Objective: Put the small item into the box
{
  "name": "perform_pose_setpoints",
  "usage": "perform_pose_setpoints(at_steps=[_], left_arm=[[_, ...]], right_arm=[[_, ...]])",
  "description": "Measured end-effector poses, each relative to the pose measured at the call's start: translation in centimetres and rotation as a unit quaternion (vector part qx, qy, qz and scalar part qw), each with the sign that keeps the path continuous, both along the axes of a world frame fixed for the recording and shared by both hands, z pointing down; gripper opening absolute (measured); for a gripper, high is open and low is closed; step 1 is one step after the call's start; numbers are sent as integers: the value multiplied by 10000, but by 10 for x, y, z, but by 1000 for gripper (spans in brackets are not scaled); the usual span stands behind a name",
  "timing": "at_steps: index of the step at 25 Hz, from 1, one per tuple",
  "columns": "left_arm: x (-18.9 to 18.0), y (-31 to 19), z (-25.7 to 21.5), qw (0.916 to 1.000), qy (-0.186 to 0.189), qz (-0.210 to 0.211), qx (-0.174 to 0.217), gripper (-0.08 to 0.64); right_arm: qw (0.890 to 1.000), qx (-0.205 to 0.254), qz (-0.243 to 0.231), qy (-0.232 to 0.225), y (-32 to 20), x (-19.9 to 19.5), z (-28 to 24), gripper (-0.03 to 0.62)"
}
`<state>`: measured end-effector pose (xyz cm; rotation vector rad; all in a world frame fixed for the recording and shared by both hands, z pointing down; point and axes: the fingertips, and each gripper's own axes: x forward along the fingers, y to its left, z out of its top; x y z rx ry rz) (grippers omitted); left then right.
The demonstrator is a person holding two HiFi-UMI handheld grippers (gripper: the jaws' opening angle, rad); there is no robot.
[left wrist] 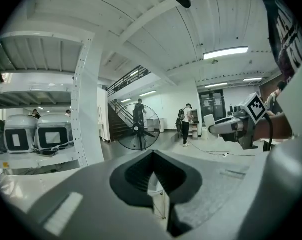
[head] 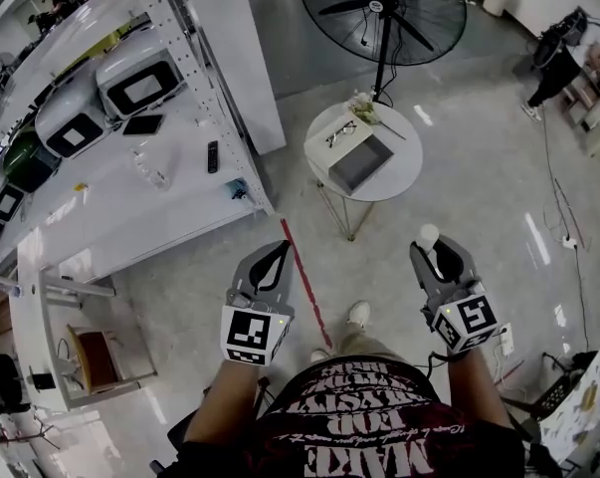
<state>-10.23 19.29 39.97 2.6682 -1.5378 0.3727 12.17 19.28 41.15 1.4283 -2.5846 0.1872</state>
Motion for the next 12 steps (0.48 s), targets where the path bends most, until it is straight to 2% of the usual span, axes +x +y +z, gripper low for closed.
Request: perform_pose_setpoints(at_steps=[6, 12], left_arm=[[14, -45, 4, 9999, -16, -43, -99, 0], [46, -79, -6, 10000, -39, -3, 33, 0]], right_arm=[[9999, 9, -36, 93, -47, 12, 0, 153], [9999, 75, -37, 63, -81, 40, -5, 153]])
